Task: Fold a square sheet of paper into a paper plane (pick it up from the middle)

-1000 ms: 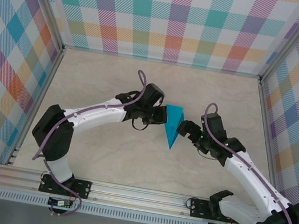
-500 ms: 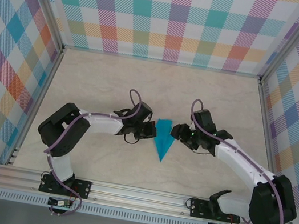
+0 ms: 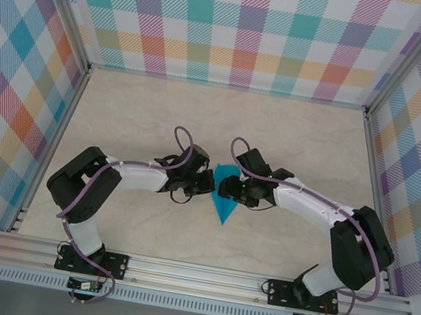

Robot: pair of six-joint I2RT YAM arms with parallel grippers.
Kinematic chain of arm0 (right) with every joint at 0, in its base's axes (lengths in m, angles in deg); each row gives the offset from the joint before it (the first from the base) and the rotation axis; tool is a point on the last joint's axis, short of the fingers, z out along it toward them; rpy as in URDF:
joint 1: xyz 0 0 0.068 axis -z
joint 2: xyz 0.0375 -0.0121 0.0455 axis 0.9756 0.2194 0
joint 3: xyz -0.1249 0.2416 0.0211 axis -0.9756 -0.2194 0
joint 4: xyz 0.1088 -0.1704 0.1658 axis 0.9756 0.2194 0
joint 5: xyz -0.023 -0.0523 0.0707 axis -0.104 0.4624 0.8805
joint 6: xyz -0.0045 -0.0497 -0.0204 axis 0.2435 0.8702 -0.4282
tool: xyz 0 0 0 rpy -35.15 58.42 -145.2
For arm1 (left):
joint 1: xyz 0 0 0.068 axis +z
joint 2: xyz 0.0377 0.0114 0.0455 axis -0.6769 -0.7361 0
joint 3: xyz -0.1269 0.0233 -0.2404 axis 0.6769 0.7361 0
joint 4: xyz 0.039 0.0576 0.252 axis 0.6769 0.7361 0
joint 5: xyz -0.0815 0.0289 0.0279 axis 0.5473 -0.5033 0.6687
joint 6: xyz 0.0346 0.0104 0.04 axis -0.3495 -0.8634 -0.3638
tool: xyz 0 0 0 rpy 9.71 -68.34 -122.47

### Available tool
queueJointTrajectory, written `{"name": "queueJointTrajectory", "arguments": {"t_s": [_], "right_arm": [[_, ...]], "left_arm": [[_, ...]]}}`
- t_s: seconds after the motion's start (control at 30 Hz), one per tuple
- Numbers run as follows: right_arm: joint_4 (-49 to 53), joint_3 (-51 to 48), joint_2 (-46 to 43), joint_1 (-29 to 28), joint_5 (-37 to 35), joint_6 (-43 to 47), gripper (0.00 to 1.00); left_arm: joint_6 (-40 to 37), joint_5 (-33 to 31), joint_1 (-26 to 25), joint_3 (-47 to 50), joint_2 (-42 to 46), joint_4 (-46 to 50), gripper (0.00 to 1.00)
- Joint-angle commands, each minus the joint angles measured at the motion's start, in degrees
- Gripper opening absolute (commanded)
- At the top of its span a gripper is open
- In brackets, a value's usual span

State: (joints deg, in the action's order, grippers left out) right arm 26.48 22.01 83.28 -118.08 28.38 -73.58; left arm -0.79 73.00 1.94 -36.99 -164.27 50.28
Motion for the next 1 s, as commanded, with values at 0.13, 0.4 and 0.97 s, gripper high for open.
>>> {"name": "queueJointTrajectory", "arguments": {"t_s": [0.13, 0.4, 0.97], "right_arm": [[-2.2, 0.6, 3.2, 0.0, 1.5, 4.4, 0.76], [-6.7, 0.0, 5.5, 0.1, 4.0, 5.2, 0.81], [-17.3, -6.1, 5.7, 3.2, 8.2, 3.4, 0.93]], "left_arm": [[0.1, -3.0, 0.7, 1.8, 3.3, 1.6, 0.0], [0.2, -3.6, 0.9, 3.2, 5.0, 2.0, 0.0], [0.0, -2.6, 0.9, 2.6, 3.4, 2.1, 0.0]]}}
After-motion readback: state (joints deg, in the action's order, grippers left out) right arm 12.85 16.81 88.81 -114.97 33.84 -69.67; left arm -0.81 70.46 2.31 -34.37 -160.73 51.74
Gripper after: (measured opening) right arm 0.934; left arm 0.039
